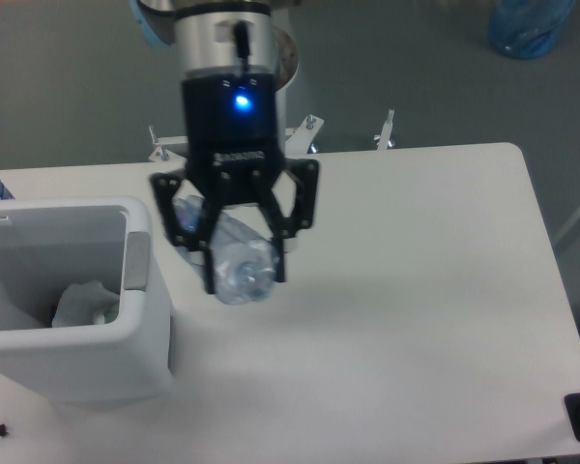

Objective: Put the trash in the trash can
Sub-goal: 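Lift the bottle and carry it over the white bin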

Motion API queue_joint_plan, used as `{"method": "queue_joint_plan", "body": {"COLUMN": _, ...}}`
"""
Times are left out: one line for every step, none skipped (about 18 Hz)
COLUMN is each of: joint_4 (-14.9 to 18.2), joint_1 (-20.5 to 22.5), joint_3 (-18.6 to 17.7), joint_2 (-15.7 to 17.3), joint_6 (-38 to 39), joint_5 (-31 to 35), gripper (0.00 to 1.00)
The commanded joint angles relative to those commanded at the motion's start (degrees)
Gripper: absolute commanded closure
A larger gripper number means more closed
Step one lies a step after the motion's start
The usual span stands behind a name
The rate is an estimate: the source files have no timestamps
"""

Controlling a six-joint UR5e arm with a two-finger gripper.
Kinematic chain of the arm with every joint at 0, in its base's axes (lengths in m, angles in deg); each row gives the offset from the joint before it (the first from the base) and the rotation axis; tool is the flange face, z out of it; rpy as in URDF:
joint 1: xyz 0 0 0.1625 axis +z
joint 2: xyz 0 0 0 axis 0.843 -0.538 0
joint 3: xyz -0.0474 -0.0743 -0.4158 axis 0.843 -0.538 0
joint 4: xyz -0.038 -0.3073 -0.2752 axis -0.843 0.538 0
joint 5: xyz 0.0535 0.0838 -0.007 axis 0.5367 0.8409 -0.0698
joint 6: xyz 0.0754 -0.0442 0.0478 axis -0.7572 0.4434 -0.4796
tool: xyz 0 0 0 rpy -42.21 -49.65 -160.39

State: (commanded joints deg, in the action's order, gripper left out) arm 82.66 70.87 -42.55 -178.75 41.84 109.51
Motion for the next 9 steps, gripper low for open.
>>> {"method": "queue_joint_plan", "body": {"joint_4": 0.0, "joint_1": -0.62, "joint_3": 0.0, "joint_2": 0.0, "joint_6": 0.0, "joint_5": 0.0, "gripper": 0.36}}
{"method": "queue_joint_plan", "body": {"joint_4": 0.0, "joint_1": -1.23, "joint_3": 0.09, "joint_2": 0.0, "joint_6": -0.09, "joint_5": -0.09, "gripper": 0.36}}
{"method": "queue_joint_plan", "body": {"joint_4": 0.0, "joint_1": -2.11, "joint_3": -0.09, "joint_2": 0.0, "joint_6": -0.52, "joint_5": -0.09, "gripper": 0.36}}
{"method": "queue_joint_plan", "body": {"joint_4": 0.0, "joint_1": -2.81, "joint_3": -0.17, "joint_2": -0.17, "joint_6": -0.62, "joint_5": 0.0, "gripper": 0.36}}
{"method": "queue_joint_plan", "body": {"joint_4": 0.0, "joint_1": -3.52, "joint_3": -0.35, "joint_2": -0.35, "joint_6": -0.62, "joint_5": -0.09, "gripper": 0.36}}
{"method": "queue_joint_plan", "body": {"joint_4": -0.09, "joint_1": -4.22, "joint_3": -0.35, "joint_2": -0.61, "joint_6": -0.7, "joint_5": 0.0, "gripper": 0.36}}
{"method": "queue_joint_plan", "body": {"joint_4": -0.09, "joint_1": -4.83, "joint_3": -0.26, "joint_2": -0.79, "joint_6": -0.7, "joint_5": -0.09, "gripper": 0.36}}
{"method": "queue_joint_plan", "body": {"joint_4": -0.17, "joint_1": -5.62, "joint_3": -0.35, "joint_2": -1.05, "joint_6": -0.79, "joint_5": -0.09, "gripper": 0.36}}
{"method": "queue_joint_plan", "body": {"joint_4": -0.26, "joint_1": -6.15, "joint_3": -0.18, "joint_2": -1.32, "joint_6": -0.97, "joint_5": -0.09, "gripper": 0.36}}
